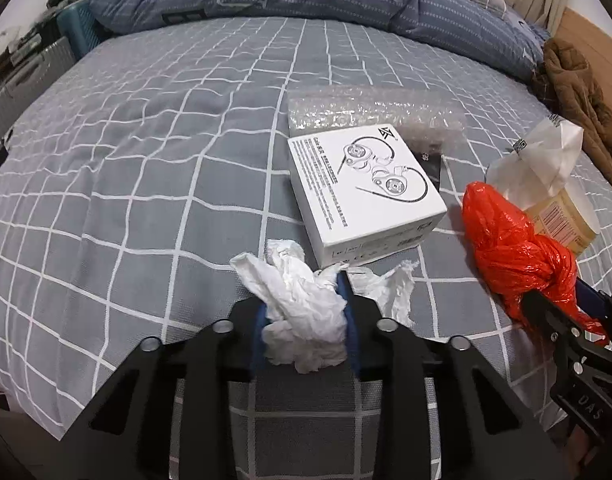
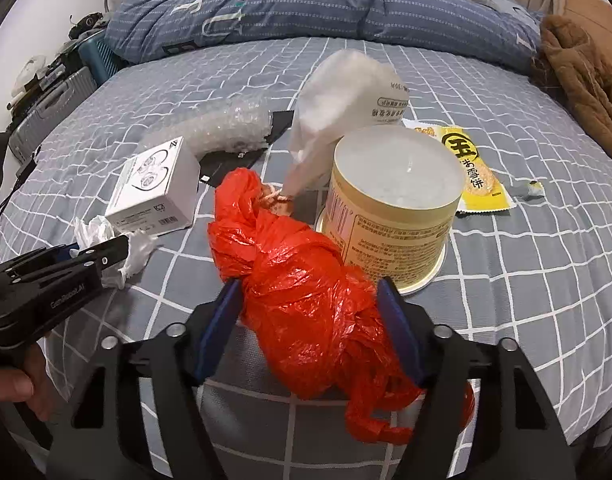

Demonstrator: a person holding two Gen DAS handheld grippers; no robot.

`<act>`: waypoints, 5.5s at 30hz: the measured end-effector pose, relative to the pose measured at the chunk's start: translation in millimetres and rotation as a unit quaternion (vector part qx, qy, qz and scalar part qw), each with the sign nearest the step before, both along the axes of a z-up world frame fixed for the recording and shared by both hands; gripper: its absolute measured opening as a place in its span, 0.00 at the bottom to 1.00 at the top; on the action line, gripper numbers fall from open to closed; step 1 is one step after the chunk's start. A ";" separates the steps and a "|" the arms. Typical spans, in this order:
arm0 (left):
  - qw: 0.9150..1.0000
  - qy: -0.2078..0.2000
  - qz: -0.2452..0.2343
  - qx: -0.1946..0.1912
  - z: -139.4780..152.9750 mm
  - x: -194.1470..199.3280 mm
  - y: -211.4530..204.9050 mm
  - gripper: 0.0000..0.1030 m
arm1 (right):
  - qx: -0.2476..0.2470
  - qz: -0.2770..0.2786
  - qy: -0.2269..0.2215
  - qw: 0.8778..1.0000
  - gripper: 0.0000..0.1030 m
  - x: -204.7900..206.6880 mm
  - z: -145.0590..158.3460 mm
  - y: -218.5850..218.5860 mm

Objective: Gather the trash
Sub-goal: 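Grasp the crumpled white tissue with the left tool while the right tool grasps the red bag, then lift the tissue and red bag and carry both down over the trash bin, then open the right tool to drop the red bag into the bin, then open the left tool to drop the tissue into the bin, then raise both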

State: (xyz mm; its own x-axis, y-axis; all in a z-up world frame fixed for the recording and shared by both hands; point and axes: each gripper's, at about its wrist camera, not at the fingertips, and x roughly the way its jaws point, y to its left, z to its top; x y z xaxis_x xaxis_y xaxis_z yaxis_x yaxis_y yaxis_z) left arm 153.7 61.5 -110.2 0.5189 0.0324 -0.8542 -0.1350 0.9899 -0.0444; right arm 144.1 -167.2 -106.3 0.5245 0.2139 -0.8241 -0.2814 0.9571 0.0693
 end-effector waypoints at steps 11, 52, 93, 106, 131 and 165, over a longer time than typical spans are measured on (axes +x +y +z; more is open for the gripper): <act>1.000 -0.007 -0.005 0.006 7.2 -7.9 -6.8 0.19 | 0.014 0.005 -0.007 1.000 0.43 -5.2 4.6 -1.0; 0.998 -0.060 -0.013 -0.012 74.3 -90.9 -25.1 0.20 | 0.007 0.006 -0.043 0.999 0.31 -70.7 62.9 -19.6; 0.999 -0.025 -0.037 -0.030 42.3 -198.1 -40.5 0.20 | -0.021 0.000 -0.015 1.000 0.31 -183.2 52.8 -27.2; 0.999 0.007 -0.039 -0.029 9.6 -217.2 -27.6 0.20 | -0.021 -0.004 0.031 0.999 0.31 -209.0 11.0 -22.8; 0.995 0.082 -0.035 -0.036 -75.8 -249.0 -38.8 0.20 | -0.054 -0.003 0.131 0.990 0.38 -243.5 -85.6 -33.5; 0.992 0.094 -0.082 -0.034 -84.4 -235.2 -112.6 0.30 | -0.059 -0.055 0.041 0.996 0.92 -225.7 -45.1 -121.0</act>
State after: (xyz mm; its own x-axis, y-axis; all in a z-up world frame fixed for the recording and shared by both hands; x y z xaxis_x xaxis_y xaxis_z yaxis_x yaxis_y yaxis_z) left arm -81.5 -51.1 -194.5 0.3431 -0.0992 -0.9341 0.0146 0.9949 -0.1003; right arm -81.6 -288.2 -151.4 0.4700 0.0585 -0.8807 -0.1733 0.9845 -0.0271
